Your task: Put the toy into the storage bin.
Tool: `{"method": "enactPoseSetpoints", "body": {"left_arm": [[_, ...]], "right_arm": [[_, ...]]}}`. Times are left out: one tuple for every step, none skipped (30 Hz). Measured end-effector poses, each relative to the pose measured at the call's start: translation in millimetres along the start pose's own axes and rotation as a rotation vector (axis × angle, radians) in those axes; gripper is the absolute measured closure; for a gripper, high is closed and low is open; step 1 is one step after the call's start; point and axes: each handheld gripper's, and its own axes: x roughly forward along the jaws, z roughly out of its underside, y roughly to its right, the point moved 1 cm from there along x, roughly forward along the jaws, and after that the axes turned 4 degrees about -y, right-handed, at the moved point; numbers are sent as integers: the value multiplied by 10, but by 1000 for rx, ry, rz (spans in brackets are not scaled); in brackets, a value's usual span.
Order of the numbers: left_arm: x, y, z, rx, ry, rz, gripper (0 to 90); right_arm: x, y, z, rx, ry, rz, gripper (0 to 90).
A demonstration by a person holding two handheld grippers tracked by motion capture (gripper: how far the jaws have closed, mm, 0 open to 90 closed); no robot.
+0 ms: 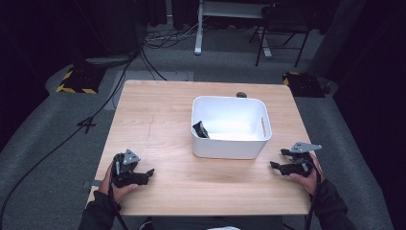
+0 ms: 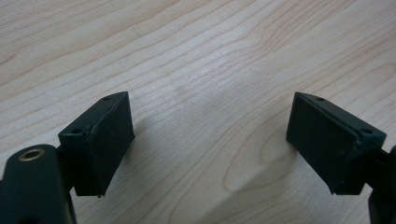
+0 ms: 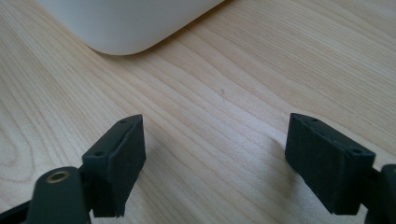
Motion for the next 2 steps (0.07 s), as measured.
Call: {"method": "enactPoseSetpoints", "body": {"left_arm": [[1, 0, -1, -1, 0, 0, 150], [1, 0, -1, 0, 0, -1, 150]], "right_arm": [[0, 0, 0, 0, 0, 0, 204], [0, 0, 0, 0, 0, 0, 204]]}}
